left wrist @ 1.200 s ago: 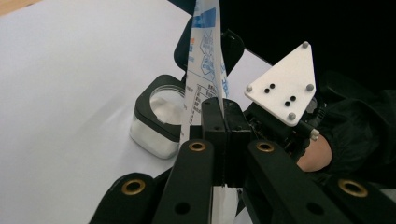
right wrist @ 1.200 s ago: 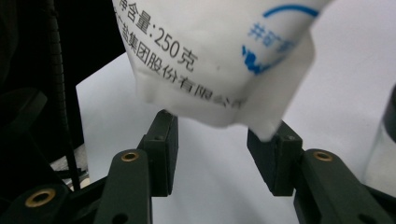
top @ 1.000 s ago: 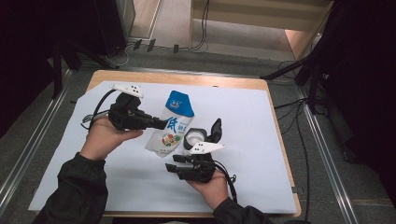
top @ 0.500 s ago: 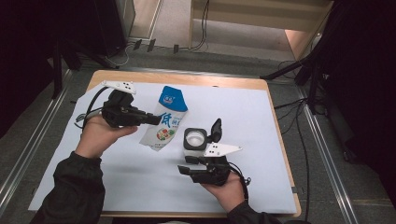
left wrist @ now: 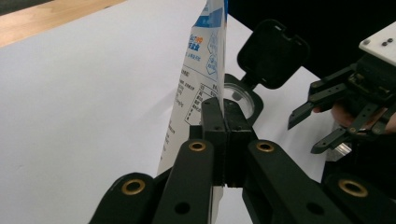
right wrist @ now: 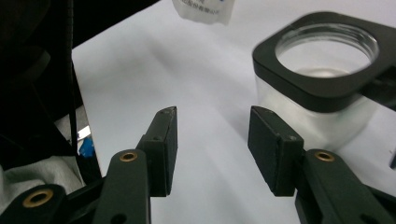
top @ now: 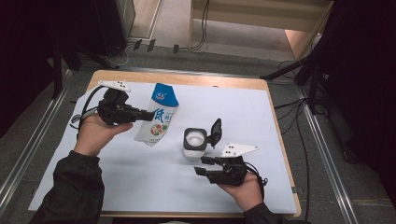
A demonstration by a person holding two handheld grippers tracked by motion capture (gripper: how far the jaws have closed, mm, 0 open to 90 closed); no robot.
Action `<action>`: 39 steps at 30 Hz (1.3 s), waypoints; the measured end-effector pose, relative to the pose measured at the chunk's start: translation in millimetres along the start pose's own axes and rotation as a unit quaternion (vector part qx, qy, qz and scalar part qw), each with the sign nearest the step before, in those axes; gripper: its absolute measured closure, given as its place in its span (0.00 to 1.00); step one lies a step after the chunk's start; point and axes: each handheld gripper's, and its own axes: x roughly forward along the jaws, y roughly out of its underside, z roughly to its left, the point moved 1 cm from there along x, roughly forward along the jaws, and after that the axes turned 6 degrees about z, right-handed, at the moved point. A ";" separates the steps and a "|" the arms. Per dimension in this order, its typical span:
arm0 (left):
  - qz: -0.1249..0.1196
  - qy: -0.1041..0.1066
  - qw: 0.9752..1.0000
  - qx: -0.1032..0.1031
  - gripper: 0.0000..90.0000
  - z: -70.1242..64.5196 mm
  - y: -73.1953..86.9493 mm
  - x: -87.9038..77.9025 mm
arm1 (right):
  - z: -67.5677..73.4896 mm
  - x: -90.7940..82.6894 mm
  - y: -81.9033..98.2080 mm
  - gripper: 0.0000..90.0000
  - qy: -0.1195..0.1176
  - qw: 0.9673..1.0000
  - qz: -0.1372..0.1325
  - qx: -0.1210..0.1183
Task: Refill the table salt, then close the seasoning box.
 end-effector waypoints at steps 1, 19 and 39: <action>0.001 -0.003 1.000 -0.003 1.00 2.1 0.6 0.4 | -1.9 -2.2 0.9 0.60 0.004 1.000 0.003 0.003; -0.018 -0.045 0.998 -0.048 1.00 48.7 13.6 11.5 | -46.6 -35.7 12.7 0.61 0.061 0.996 -0.018 0.068; -0.029 -0.076 0.996 -0.048 1.00 72.3 27.3 26.9 | -101.9 -33.3 -3.4 0.61 0.094 0.989 -0.046 0.101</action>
